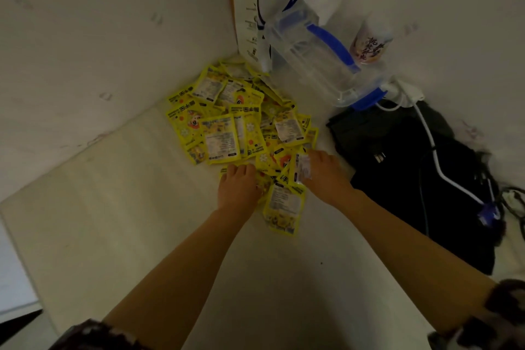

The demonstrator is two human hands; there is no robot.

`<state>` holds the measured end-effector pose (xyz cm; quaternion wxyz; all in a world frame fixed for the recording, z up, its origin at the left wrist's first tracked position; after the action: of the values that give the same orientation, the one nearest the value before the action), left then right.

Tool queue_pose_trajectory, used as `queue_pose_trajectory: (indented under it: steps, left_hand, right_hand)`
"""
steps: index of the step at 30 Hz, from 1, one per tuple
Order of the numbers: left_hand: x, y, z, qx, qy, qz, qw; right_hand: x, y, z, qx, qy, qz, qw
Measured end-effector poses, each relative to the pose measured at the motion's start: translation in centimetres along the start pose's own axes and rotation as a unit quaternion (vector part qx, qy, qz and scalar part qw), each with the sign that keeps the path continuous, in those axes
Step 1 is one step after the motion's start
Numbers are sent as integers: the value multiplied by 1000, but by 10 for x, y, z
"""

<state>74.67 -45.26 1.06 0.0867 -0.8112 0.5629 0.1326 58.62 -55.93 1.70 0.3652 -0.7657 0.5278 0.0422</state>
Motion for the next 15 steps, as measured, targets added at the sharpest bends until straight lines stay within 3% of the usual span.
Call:
queue_pose_trajectory:
  steps: [12,15]
  left_hand:
    - [-7,-20,3,-10,-14,-49,999]
    - [-18,-36,2,-60,-24,-91,994]
  right_hand:
    - [7,-4,-12,-129,9,-23,991]
    - [1,-4,-11,-98,16,-34,994]
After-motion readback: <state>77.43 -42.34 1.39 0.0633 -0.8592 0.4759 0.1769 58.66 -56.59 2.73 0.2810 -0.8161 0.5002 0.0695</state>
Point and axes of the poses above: each hand's wrist, its own x-axis towards the middle knuckle, its own z-axis out of the palm, y = z × x, the point moved 5 cm from there along x, towards the middle knuckle, and after that the axes turned 14 degrees about x, right-handed, at the moved point
